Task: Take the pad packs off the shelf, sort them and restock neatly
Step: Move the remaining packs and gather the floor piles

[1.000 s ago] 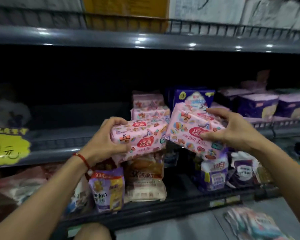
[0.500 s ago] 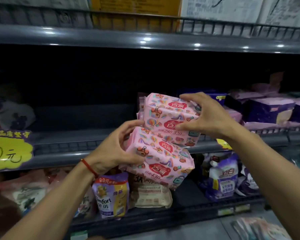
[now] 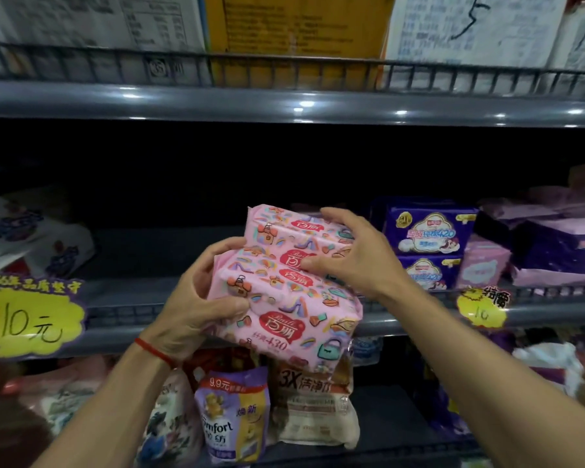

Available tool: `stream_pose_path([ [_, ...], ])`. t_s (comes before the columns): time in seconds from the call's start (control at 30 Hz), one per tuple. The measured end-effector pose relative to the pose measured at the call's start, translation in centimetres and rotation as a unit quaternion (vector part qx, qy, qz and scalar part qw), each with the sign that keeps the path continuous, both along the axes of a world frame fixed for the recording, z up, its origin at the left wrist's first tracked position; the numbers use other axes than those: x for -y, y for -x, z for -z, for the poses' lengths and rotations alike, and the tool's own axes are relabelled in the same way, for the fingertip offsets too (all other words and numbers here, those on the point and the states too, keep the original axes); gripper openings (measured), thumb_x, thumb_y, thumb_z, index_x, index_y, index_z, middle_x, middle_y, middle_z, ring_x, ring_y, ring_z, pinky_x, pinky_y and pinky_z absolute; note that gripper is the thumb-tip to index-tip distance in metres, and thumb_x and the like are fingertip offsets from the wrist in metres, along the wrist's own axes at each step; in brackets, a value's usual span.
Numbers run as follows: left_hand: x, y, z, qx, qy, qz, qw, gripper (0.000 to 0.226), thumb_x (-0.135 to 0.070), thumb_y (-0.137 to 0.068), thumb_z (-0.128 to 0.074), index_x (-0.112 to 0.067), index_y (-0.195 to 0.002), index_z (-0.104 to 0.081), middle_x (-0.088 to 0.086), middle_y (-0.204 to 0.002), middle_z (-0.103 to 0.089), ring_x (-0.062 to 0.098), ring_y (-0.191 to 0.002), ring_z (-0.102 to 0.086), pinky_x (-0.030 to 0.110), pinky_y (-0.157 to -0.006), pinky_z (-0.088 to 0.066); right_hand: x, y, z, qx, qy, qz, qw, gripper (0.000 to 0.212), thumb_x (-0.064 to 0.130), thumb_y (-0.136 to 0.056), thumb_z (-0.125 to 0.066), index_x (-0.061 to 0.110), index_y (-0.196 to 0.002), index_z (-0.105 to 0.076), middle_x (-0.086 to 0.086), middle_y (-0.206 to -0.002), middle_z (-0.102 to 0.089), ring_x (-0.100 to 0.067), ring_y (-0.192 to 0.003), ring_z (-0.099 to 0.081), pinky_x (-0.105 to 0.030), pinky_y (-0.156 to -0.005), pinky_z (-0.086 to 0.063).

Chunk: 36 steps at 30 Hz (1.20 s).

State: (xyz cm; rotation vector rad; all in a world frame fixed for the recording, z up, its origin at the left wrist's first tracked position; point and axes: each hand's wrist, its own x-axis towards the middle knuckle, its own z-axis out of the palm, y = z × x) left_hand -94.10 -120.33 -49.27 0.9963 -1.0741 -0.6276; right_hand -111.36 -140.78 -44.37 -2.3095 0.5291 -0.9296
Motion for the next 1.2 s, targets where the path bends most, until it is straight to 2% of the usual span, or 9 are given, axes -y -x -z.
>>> stream_pose_path([
  [0.17, -0.9, -0.9, 1.9, -0.026, -0.002, -0.026, 0.999, 0.087, -0.010, -0.055, -0.082, -0.019, -0.137, -0.054, 0.018, -0.134, -0.064, 0.043, -0.114, -0.066, 0.049, -0.081, -0.061, -2.6, -1.4, 2.3, 0.017, -0.086, 0.066, 0.994, 0.097, 0.052, -0.065, -0.092, 0.033, -0.146, -0.041, 0.005, -0.138, -0.040, -0.016, -0.115, -0.056, -0.020, -0.083, -0.052],
  [0.3, -1.3, -0.2, 2.8, -0.030, 0.009, -0.028, 0.999, 0.088, -0.011, -0.056, -0.081, -0.019, -0.139, -0.054, 0.018, -0.134, -0.063, 0.045, -0.115, -0.065, 0.054, -0.085, -0.059, -3.2, 0.1, 3.8, 0.097, -0.302, -0.014, 0.948, 0.103, 0.074, -0.057, -0.085, 0.042, -0.140, -0.034, 0.002, -0.134, -0.060, -0.019, -0.099, -0.074, -0.049, -0.093, -0.058],
  [0.43, -0.9, 1.1, 2.5, -0.060, 0.051, -0.050, 0.996, 0.082, -0.014, -0.058, -0.079, -0.019, -0.137, -0.056, 0.017, -0.133, -0.064, 0.040, -0.115, -0.066, 0.047, -0.082, -0.061, -2.9, 2.8, 4.9, 0.138, -0.389, -0.184, 0.892, 0.109, 0.065, -0.067, -0.086, 0.048, -0.155, -0.022, 0.005, -0.154, -0.049, -0.023, -0.125, -0.064, -0.060, -0.109, -0.044],
  [0.53, 0.0, 1.7, 0.7, -0.042, 0.075, -0.061, 0.994, 0.077, -0.015, -0.060, -0.079, -0.022, -0.134, -0.059, 0.014, -0.131, -0.066, 0.036, -0.113, -0.068, 0.043, -0.081, -0.061, -3.1, 4.5, 3.2, 0.097, -0.303, -0.283, 0.905, 0.110, 0.055, -0.062, -0.092, 0.052, -0.148, -0.024, 0.012, -0.142, -0.061, -0.027, -0.124, -0.065, -0.051, -0.097, -0.056],
  [0.63, 1.8, 1.5, -1.6, -0.001, 0.085, -0.057, 0.995, 0.079, -0.015, -0.064, -0.078, -0.022, -0.139, -0.053, 0.011, -0.133, -0.065, 0.033, -0.115, -0.068, 0.042, -0.082, -0.061, -1.8, 4.8, -0.1, 0.069, -0.232, -0.271, 0.932, 0.092, 0.034, -0.066, -0.090, 0.055, -0.133, -0.031, 0.026, -0.123, -0.067, -0.019, -0.115, -0.070, -0.034, -0.083, -0.061],
  [0.73, 4.8, 0.0, -3.7, 0.002, 0.088, -0.065, 0.994, 0.088, -0.012, -0.065, -0.081, -0.025, -0.145, -0.047, 0.007, -0.135, -0.065, 0.027, -0.114, -0.069, 0.038, -0.079, -0.061, 1.2, 3.4, -2.8, 0.059, -0.203, -0.237, 0.948, 0.085, 0.018, -0.068, -0.086, 0.050, -0.129, -0.036, 0.012, -0.124, -0.067, -0.018, -0.107, -0.073, -0.034, -0.079, -0.062],
  [0.93, 11.0, -4.3, -5.5, -0.010, 0.065, -0.067, 0.996, 0.087, 0.005, -0.076, -0.077, -0.024, -0.150, -0.042, 0.012, -0.131, -0.067, 0.027, -0.109, -0.071, 0.037, -0.076, -0.062, 8.8, -0.8, -6.7, -0.081, -0.071, -0.140, 0.984, 0.117, 0.049, -0.055, -0.099, 0.036, -0.149, -0.030, 0.013, -0.137, -0.060, -0.007, -0.122, -0.063, -0.037, -0.105, -0.053],
  [1.1, 16.0, -6.3, -4.8, -0.021, 0.067, -0.096, 0.993, 0.087, 0.004, -0.071, -0.080, -0.018, -0.148, -0.045, 0.015, -0.133, -0.066, 0.029, -0.112, -0.069, 0.042, -0.081, -0.062, 12.2, -2.9, -9.3, -0.169, 0.027, -0.082, 0.982, 0.095, 0.046, -0.063, -0.096, 0.031, -0.138, -0.040, 0.021, -0.125, -0.054, 0.001, -0.113, -0.055, 0.000, -0.088, -0.041],
  [1.2, 17.9, -6.3, -3.2, -0.015, 0.045, -0.111, 0.993, 0.099, -0.001, -0.066, -0.088, -0.026, -0.151, -0.042, 0.002, -0.137, -0.065, 0.020, -0.117, -0.067, 0.039, -0.083, -0.061, 14.0, -3.8, -9.1, -0.248, 0.058, -0.061, 0.965, 0.086, 0.052, -0.064, -0.094, 0.030, -0.134, -0.049, 0.013, -0.129, -0.062, -0.010, -0.121, -0.059, -0.023, -0.107, -0.045],
])
